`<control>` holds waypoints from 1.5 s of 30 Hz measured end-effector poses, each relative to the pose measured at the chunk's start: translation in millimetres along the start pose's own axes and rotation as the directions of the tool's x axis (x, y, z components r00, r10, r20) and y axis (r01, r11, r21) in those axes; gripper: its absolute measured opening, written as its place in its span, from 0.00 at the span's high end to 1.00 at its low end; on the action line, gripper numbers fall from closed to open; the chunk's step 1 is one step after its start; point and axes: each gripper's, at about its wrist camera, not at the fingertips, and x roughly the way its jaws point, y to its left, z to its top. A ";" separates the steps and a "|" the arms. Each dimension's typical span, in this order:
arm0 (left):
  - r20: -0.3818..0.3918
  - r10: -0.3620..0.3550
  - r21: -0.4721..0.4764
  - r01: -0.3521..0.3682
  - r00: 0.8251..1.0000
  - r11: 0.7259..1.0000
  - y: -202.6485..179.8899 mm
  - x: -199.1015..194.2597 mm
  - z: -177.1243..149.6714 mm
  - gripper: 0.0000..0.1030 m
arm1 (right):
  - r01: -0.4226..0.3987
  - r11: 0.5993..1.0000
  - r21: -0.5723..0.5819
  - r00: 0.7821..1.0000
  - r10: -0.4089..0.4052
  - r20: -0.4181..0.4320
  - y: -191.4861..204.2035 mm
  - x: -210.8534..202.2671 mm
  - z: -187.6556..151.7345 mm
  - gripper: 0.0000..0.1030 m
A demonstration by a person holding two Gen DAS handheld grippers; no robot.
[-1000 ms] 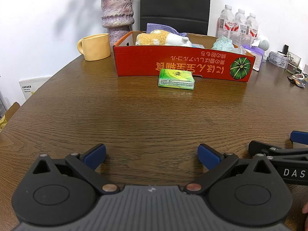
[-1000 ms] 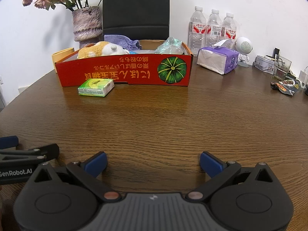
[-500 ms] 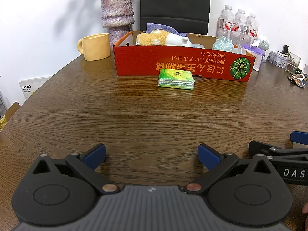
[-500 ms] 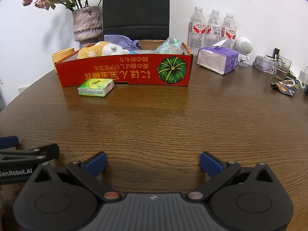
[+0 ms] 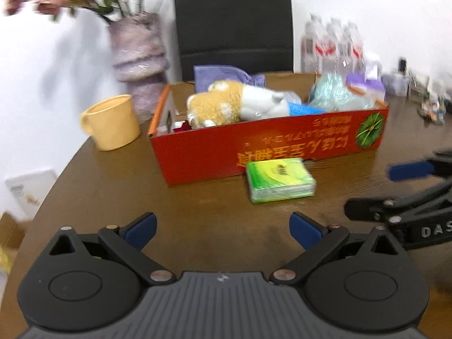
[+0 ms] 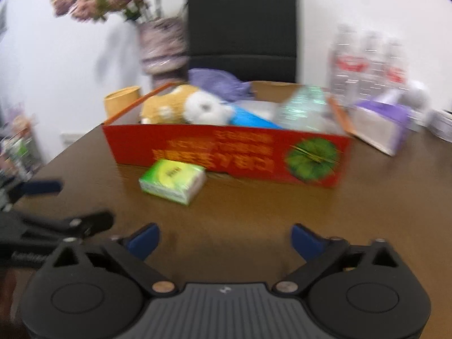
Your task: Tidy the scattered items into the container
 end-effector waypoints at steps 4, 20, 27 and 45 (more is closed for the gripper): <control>-0.051 -0.085 0.090 0.090 0.995 0.992 11.7 30.1 12.2 0.26 | -0.054 0.993 -0.109 0.998 0.050 -0.042 7.8 38.8 18.1 0.26; -0.063 -0.406 0.273 0.408 0.911 0.872 -4.1 29.4 13.3 0.56 | -0.266 0.876 -0.403 0.960 0.277 -0.032 17.6 40.4 18.5 0.76; -0.137 -0.530 0.418 0.534 0.837 0.735 -44.2 -51.4 -33.3 0.41 | -0.330 0.813 -0.480 0.942 0.316 -0.113 7.0 -57.8 -49.1 0.76; -0.378 -0.628 0.624 0.689 0.680 0.369 -47.9 -13.8 5.7 0.50 | -0.616 0.576 -0.538 0.788 0.446 -0.424 -10.0 -40.7 -17.6 0.49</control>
